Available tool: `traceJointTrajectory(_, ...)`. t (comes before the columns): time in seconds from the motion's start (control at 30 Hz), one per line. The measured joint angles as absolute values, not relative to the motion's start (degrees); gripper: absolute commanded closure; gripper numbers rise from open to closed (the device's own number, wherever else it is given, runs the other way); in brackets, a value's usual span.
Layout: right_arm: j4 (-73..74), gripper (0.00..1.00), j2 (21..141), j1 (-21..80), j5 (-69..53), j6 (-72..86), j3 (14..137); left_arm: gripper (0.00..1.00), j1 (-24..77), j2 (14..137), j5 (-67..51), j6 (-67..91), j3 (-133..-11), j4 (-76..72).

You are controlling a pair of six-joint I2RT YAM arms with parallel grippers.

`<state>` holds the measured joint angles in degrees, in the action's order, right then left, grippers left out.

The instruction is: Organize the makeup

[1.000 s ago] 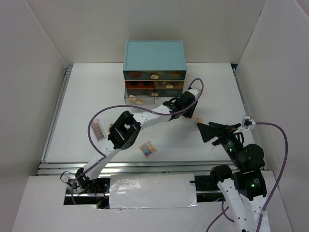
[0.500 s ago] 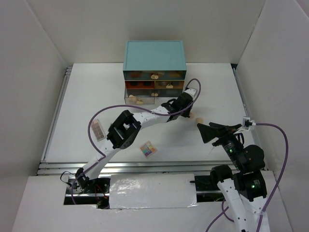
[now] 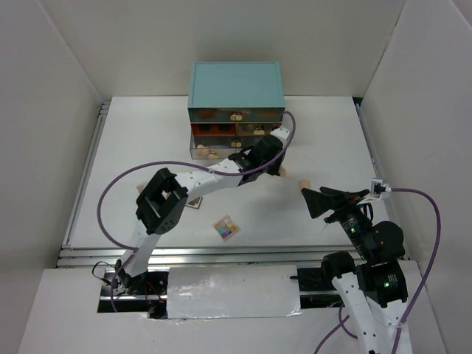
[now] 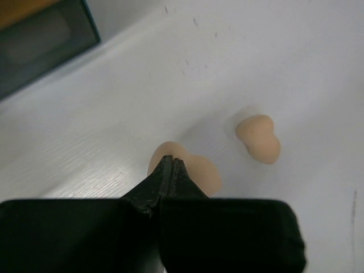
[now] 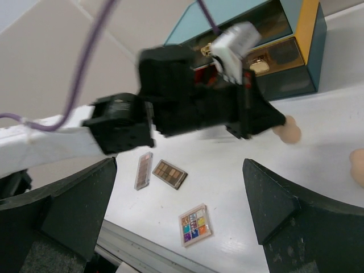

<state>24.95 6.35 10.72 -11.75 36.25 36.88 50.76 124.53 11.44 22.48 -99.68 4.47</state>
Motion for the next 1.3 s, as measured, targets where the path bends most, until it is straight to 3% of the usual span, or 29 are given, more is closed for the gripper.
traceJointTrajectory(0.37,24.86,0.0,6.35,10.72,-12.34,36.47,36.88,1.0,43.92,103.72,24.34,19.66,-95.0,6.76)
traceJointTrajectory(0.67,24.03,0.0,6.37,10.72,-13.65,37.65,36.88,1.0,30.94,103.15,30.85,19.62,-93.36,10.85)
traceJointTrajectory(0.77,23.7,0.0,6.55,10.72,-14.06,37.87,36.88,0.8,30.11,105.08,30.87,19.51,-93.8,11.66)
traceJointTrajectory(0.8,23.64,0.0,6.66,10.72,-14.15,37.87,36.88,0.45,30.11,105.86,30.79,19.38,-94.0,11.86)
traceJointTrajectory(0.9,23.62,0.0,6.92,10.72,-14.2,37.87,36.88,0.26,30.24,107.63,30.22,19.66,-94.08,12.95)
traceJointTrajectory(1.03,23.62,0.0,7.09,10.72,-14.15,37.82,36.88,0.11,30.5,107.66,28.36,19.75,-94.08,13.63)
traceJointTrajectory(1.3,24.01,0.0,8.73,10.72,-11.53,37.26,36.95,0.04,38.48,106.13,27.55,20.01,-95.92,14.04)
